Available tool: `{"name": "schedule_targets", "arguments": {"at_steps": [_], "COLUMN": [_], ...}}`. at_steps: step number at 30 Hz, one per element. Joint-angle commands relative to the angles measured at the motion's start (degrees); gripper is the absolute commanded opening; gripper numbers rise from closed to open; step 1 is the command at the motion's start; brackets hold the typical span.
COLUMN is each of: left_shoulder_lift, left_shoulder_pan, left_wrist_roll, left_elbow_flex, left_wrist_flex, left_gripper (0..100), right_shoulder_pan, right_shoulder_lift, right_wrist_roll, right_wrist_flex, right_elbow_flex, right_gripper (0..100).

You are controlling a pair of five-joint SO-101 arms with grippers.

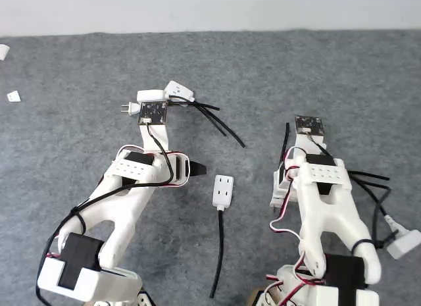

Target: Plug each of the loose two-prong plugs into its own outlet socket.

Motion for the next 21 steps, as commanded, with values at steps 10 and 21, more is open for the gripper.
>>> {"name": "schedule_targets", "arguments": {"at_steps": [10, 21], "left_shoulder_lift": [-0.4, -0.4], "left_shoulder_pan": [-0.3, -0.3], "left_wrist_roll": [0.2, 0.2], "left_elbow_flex": [-2.6, -2.6], "left_wrist_flex": [0.1, 0.1], "left_gripper": [38, 38], "right_shoulder_pan": [-0.6, -3.6], "right_shoulder_lift": [0.0, 4.9], "right_wrist_roll": [-6.0, -6.0], "right_wrist_flex": [-3.5, -3.6], "right_elbow_flex": [-7.2, -7.6], "right_gripper": [0.9, 9.8]}}
